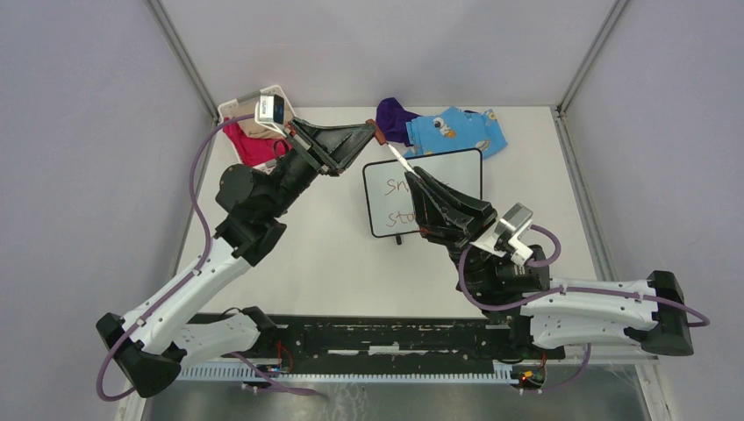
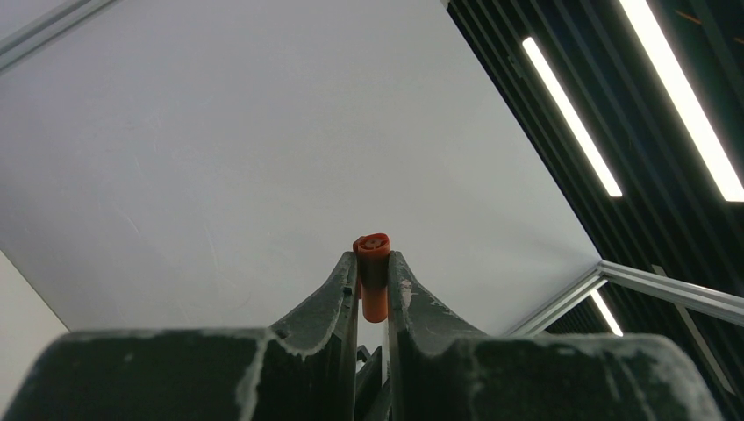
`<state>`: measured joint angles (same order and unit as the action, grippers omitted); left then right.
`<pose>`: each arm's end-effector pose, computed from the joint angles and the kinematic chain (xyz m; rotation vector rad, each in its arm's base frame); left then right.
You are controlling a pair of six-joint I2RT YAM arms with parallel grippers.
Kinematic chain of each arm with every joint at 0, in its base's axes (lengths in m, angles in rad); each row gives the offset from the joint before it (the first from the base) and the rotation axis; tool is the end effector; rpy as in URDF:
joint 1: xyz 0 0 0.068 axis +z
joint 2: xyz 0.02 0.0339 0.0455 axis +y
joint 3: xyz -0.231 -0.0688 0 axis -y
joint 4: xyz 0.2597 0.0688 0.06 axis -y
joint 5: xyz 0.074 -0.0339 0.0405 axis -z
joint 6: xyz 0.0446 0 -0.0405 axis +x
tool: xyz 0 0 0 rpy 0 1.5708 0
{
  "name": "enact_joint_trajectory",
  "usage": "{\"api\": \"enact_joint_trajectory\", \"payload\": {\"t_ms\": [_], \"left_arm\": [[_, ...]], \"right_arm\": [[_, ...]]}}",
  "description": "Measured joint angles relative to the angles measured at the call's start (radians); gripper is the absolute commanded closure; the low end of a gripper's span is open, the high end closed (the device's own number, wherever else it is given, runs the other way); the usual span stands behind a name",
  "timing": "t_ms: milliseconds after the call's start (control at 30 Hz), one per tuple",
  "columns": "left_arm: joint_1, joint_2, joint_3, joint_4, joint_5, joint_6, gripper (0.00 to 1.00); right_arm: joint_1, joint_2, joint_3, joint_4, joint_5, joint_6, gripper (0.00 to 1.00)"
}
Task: Write a sentence on the whiteboard
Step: Close the pen cap at the center of the board.
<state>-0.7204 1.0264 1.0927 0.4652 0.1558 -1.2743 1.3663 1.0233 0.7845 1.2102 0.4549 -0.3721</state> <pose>0.1888 -0.1749 0.4480 -0.1751 1.2303 -1.8601 0.0660 0.2218 0.4018 -0.1699 0.7377 0.8118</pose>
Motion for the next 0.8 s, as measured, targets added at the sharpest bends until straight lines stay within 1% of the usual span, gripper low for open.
{"api": "enact_joint_trajectory", "payload": {"t_ms": [800], "left_arm": [[-0.016, 0.0, 0.015, -0.003, 0.0, 0.001, 0.98]], "right_arm": [[0.0, 0.006, 0.0, 0.0, 0.0, 0.0, 1.0]]}}
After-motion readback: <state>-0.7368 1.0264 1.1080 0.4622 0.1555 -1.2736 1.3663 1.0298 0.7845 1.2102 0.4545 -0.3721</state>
